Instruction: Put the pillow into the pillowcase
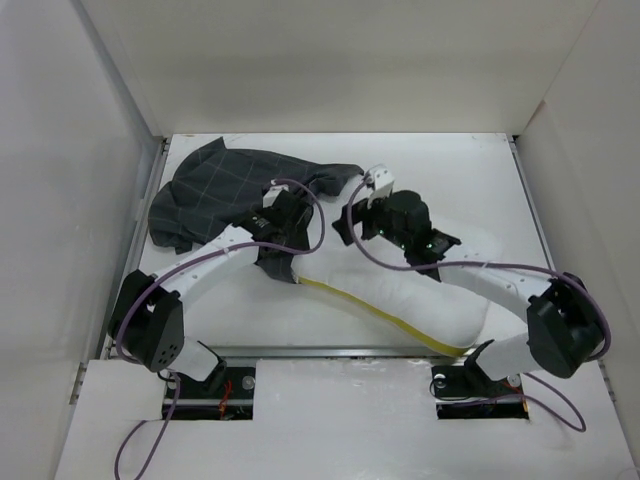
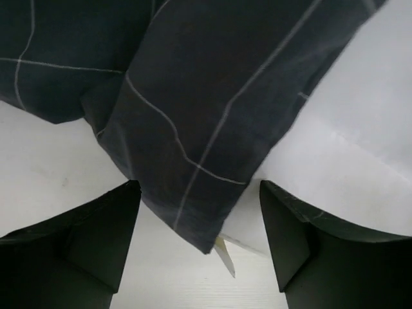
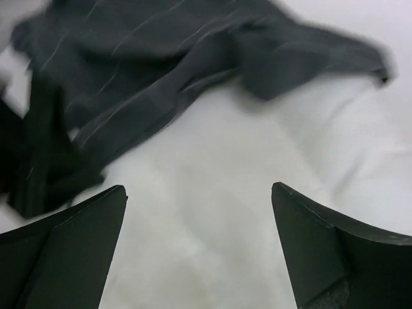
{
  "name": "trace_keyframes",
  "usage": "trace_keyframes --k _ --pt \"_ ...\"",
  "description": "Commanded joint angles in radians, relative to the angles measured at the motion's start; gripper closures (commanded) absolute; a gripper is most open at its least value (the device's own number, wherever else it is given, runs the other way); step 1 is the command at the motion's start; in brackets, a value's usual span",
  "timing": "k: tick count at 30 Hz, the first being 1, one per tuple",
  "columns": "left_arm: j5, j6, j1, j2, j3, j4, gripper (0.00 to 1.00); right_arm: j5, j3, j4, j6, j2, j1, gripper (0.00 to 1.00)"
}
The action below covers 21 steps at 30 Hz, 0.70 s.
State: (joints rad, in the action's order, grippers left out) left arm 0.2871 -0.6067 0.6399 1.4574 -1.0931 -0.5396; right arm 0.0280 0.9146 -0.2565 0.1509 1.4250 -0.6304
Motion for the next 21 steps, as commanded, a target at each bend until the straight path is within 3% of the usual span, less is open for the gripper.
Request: trace_keyframes --k 1,4,5,10,11,12,13,14,15,18,21 --pt "0.053 -0.048 -0.003 -0.029 0.018 0.023 0.35 0.066 -0.072 0.120 -0.108 -0.020 -0.083 0.01" --pt "0.073 -0.074 -0.012 -0.020 0.018 0.009 0.57 0.130 -0.106 0.129 -0.134 -0.023 -0.146 0.01" --pt "0.073 -0.086 -0.013 -0.020 0.028 0.009 0.71 0.145 -0.106 0.129 -0.170 -0.006 -0.158 0.01" --pt "0.073 -0.096 -0.013 -0.020 0.029 0.009 0.99 0.087 -0.030 0.111 -0.217 0.146 -0.201 0.01" --pt "0.073 -0.096 -0.013 -0.020 0.029 0.009 1.00 0.054 -0.013 0.096 -0.202 0.196 -0.201 0.01" --pt "0.061 -0.096 -0.013 -0.020 0.029 0.009 1.00 0.011 0.001 0.082 -0.189 0.219 -0.201 0.07" --pt "0.061 -0.096 -0.003 -0.032 0.029 0.009 1.00 -0.084 0.033 0.068 -0.177 0.239 -0.201 0.31" --pt "0.052 -0.096 0.009 -0.032 0.029 0.009 1.00 -0.147 0.052 0.044 -0.147 0.256 -0.201 0.60" --pt "0.052 -0.096 0.041 -0.058 0.029 0.009 1.00 -0.218 0.067 0.031 -0.067 0.270 -0.201 1.00" --pt "-0.011 -0.082 0.090 -0.110 0.029 0.000 1.00 -0.385 0.139 0.008 0.034 0.270 -0.201 1.00" --pt "-0.078 -0.070 0.168 -0.147 0.029 -0.011 1.00 -0.344 0.194 -0.051 0.105 0.239 -0.178 1.00"
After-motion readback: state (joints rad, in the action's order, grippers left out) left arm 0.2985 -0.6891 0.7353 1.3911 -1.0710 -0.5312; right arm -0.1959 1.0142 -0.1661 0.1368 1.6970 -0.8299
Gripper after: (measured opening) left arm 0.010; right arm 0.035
